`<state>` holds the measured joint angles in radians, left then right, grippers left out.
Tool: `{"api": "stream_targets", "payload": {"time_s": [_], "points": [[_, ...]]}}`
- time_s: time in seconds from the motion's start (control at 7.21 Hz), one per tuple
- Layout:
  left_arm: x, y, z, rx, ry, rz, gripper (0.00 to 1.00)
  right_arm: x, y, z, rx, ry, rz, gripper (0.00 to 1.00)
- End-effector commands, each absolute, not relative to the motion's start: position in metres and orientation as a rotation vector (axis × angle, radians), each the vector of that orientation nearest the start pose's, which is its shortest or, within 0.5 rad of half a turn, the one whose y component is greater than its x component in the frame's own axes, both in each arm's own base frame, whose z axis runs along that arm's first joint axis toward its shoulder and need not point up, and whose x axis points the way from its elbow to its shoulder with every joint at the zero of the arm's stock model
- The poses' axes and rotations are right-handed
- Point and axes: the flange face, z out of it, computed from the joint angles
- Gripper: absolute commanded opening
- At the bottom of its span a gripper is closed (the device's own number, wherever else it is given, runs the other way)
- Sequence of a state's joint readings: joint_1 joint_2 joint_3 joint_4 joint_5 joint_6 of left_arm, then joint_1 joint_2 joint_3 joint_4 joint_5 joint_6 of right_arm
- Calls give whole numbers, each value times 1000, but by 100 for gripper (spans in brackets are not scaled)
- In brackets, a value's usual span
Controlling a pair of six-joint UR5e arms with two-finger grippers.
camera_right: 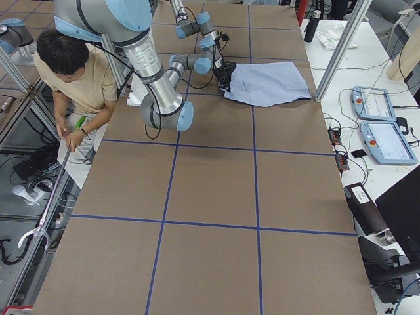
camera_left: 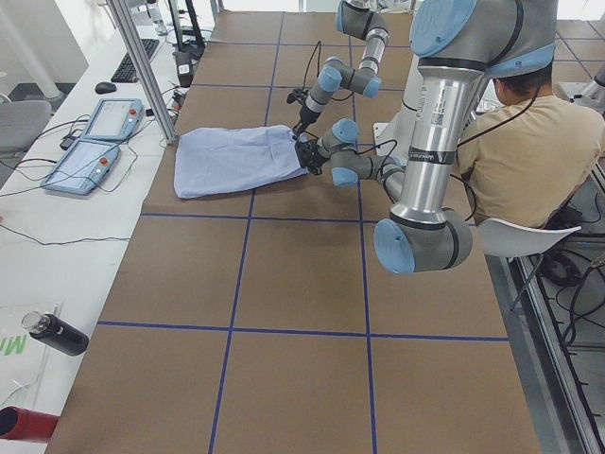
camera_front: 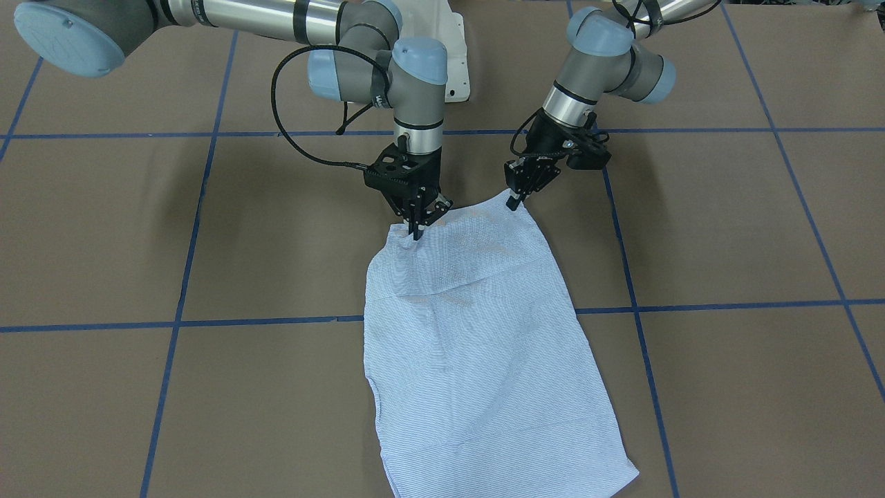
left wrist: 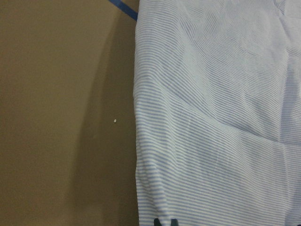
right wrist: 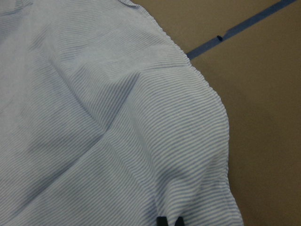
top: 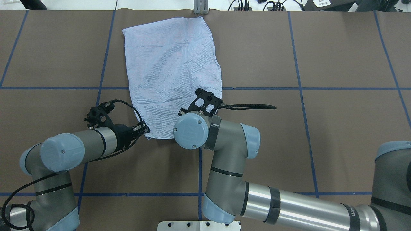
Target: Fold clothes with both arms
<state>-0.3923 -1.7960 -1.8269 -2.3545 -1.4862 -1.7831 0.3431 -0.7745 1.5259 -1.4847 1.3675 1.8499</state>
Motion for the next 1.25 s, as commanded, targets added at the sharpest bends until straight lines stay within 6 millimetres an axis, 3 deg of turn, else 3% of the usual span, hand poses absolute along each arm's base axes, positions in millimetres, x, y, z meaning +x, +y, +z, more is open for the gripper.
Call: {"api": "stream_targets", "payload": {"time_s": [0.0, 0.28, 0.42, 0.69, 0.83, 0.97, 1.11], "points": [[444, -333, 289, 163, 1359, -540, 0, -557, -364, 189, 222, -908, 666, 0], [416, -317, 245, 128, 1376, -509, 0, -513, -335, 157, 215, -928, 649, 0], [400, -310, 225, 123, 1381, -506, 0, -498, -308, 150, 199, -947, 626, 0], [367, -291, 188, 88, 1417, -471, 0, -448, -261, 125, 184, -961, 578, 0], [341, -277, 165, 61, 1419, -451, 0, -426, -250, 115, 177, -967, 566, 0], [328, -269, 154, 38, 1412, -432, 0, -415, -253, 111, 183, -961, 575, 0], [339, -273, 152, 31, 1384, -426, 0, -424, -258, 111, 189, -947, 571, 0]]}}
